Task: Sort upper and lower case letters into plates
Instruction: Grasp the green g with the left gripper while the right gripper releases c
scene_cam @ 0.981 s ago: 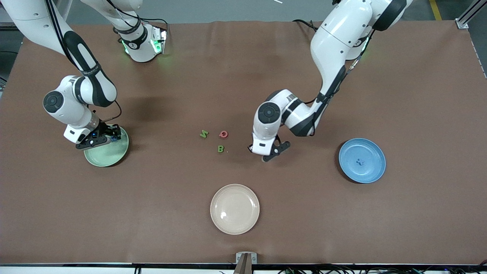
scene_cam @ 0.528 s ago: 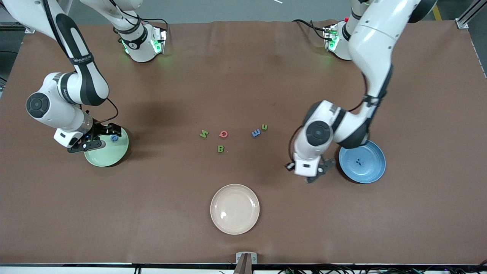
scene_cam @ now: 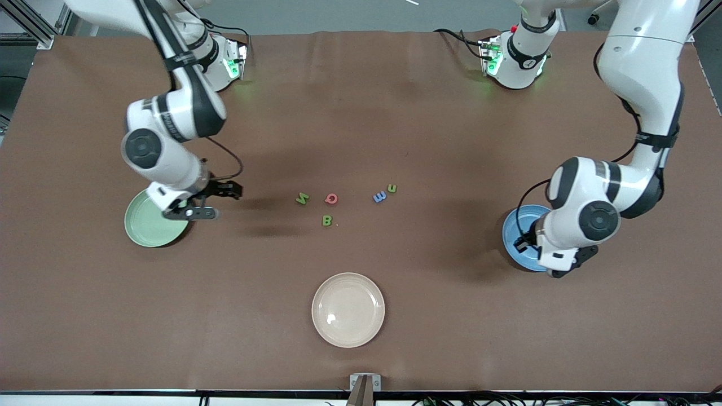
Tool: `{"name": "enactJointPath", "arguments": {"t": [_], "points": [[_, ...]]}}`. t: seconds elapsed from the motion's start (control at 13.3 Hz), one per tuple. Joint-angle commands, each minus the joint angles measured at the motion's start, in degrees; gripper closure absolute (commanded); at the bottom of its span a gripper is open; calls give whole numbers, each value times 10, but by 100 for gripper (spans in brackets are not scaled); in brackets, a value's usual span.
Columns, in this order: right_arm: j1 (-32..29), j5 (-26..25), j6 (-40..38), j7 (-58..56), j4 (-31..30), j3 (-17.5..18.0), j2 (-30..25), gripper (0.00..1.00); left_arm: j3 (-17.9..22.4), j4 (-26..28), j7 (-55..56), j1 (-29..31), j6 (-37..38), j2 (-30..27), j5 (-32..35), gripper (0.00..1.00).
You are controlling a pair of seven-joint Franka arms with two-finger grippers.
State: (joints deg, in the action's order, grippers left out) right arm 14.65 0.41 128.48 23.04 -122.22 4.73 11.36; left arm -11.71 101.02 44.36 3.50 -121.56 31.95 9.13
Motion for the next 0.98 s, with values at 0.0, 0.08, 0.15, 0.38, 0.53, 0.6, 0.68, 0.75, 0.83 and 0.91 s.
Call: {"name": "enactJointPath", "arguments": {"t": [0.0, 0.08, 0.15, 0.38, 0.53, 0.6, 0.68, 0.75, 0.83, 0.91], "points": [[76, 3, 39, 139, 10, -7, 25, 1, -8, 43, -14, 22, -24, -7, 5, 97], [97, 2, 61, 182, 15, -7, 41, 1, -7, 59, -14, 23, -39, -7, 5, 89], [111, 2, 76, 204, 16, -7, 52, 1, -5, 70, -15, 23, -49, -7, 5, 57], [139, -1, 127, 257, 17, -8, 94, 1, -7, 73, -4, 22, -49, -16, 8, 0], [144, -2, 156, 259, 17, -8, 118, 3, -18, 71, 15, 13, -36, -41, 5, 0], [146, -1, 171, 260, 18, -8, 130, 3, -43, 71, 35, 13, -31, -48, -1, 0], [148, -1, 180, 261, 18, -8, 139, 7, -73, 71, 72, 15, -31, -47, -1, 0], [151, -1, 185, 260, 18, -8, 146, 12, -102, 69, 124, 12, -37, -44, -1, 0], [151, -1, 186, 261, 18, -8, 149, 14, -127, 65, 179, 6, -44, -39, 0, 0], [151, -1, 186, 261, 18, -8, 151, 18, -150, 61, 227, 2, -54, -34, 0, 0]]}}
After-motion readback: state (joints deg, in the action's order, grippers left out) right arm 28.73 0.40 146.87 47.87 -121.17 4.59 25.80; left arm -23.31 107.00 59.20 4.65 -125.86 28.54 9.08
